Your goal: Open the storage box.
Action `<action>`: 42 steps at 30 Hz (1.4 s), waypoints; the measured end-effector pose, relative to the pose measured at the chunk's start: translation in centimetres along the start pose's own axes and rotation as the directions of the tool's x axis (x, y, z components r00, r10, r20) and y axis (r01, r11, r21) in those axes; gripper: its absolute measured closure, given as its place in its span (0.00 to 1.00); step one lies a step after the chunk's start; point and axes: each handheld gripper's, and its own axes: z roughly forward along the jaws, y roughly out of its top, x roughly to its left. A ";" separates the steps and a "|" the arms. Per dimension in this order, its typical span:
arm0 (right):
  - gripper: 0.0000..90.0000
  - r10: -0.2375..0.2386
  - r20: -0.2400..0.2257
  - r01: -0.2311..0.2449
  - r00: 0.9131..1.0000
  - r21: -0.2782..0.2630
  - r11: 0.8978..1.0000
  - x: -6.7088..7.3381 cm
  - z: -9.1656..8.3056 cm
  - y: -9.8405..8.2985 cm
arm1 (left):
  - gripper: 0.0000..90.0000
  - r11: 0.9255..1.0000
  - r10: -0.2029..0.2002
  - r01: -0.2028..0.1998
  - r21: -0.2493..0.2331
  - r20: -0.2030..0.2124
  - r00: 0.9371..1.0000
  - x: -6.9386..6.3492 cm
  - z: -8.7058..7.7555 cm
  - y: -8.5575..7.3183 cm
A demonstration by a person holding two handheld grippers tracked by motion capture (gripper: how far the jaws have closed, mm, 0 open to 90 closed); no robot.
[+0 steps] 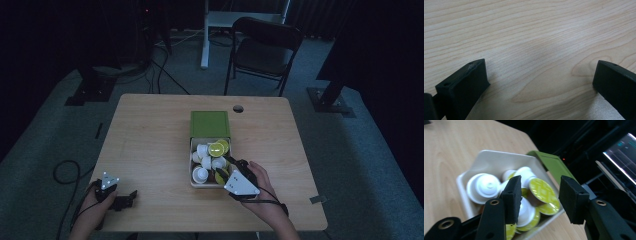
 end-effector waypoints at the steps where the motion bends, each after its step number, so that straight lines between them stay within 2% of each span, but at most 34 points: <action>1: 0.58 0.000 0.000 0.000 1.000 0.000 1.000 0.0 0.0 0.0 | 0.00 1.000 0.000 0.000 0.000 0.000 1.000 0.0 0.0 0.0; 3: 0.57 0.027 0.034 -0.028 0.999 0.006 1.000 -0.6 -0.3 -0.4 | 0.00 1.000 0.000 0.000 0.000 0.000 1.000 0.0 0.0 0.0; 5: 0.54 0.063 0.034 -0.063 0.997 0.001 0.998 -0.9 -0.4 -0.6 | 0.00 1.000 0.000 0.000 0.000 0.000 1.000 0.0 0.0 0.0; 7: 0.51 0.090 0.058 -0.090 0.994 -0.013 0.996 -1.3 -0.5 -0.8 | 0.00 1.000 0.000 0.000 0.000 0.000 1.000 0.0 0.0 0.0; 10: 0.47 0.154 0.084 -0.152 0.985 -0.027 0.988 -1.9 -0.9 -1.2 | 0.00 1.000 0.000 0.000 0.000 0.000 1.000 0.0 0.0 0.0; 14: 0.42 0.195 0.130 -0.194 0.972 -0.023 0.981 -2.7 -1.3 -1.9 | 0.00 1.000 0.000 0.000 0.000 0.000 1.000 0.0 0.0 0.0; 18: 0.35 0.255 0.184 -0.254 0.949 -0.027 0.967 -3.5 -1.9 -2.8 | 0.00 1.000 0.000 0.000 0.000 0.000 1.000 0.0 0.0 0.0; 23: 0.28 0.328 0.237 -0.328 0.915 -0.038 0.944 -4.4 -2.5 -4.1 | 0.00 1.000 0.001 -0.001 0.000 0.000 1.000 0.0 0.0 0.0; 25: 0.26 0.348 0.246 -0.349 0.905 -0.039 0.936 -4.6 -2.6 -4.6 | 0.00 1.000 0.000 0.000 0.000 0.000 1.000 0.0 0.0 0.0; 28: 0.23 0.392 0.249 -0.393 0.886 -0.050 0.918 -4.8 -2.8 -5.2 | 0.00 1.000 0.000 0.000 0.000 0.000 1.000 0.0 0.0 0.0; 30: 0.23 0.409 0.250 -0.411 0.878 -0.046 0.910 -4.9 -2.9 -5.7 | 0.00 1.000 0.000 0.000 0.002 0.000 1.000 0.0 0.0 0.0; 32: 0.23 0.415 0.252 -0.418 0.874 -0.043 0.907 -4.9 -3.0 -5.9 | 0.00 1.000 0.000 0.000 0.001 0.000 1.000 0.0 0.0 0.0; 36: 0.21 0.463 0.253 -0.469 0.850 -0.037 0.882 -5.1 -3.1 -7.0 | 0.00 1.000 0.000 0.000 0.001 0.000 1.000 0.0 0.0 0.0; 41: 0.19 0.524 0.284 -0.540 0.803 -0.027 0.842 -5.2 -3.3 -8.5 | 0.00 1.000 0.001 -0.001 0.002 0.000 1.000 0.0 0.0 0.0; 42: 0.19 0.528 0.291 -0.547 0.798 -0.020 0.837 -5.2 -3.3 -8.8 | 0.00 1.000 0.000 0.000 0.001 0.000 1.000 0.0 0.0 0.0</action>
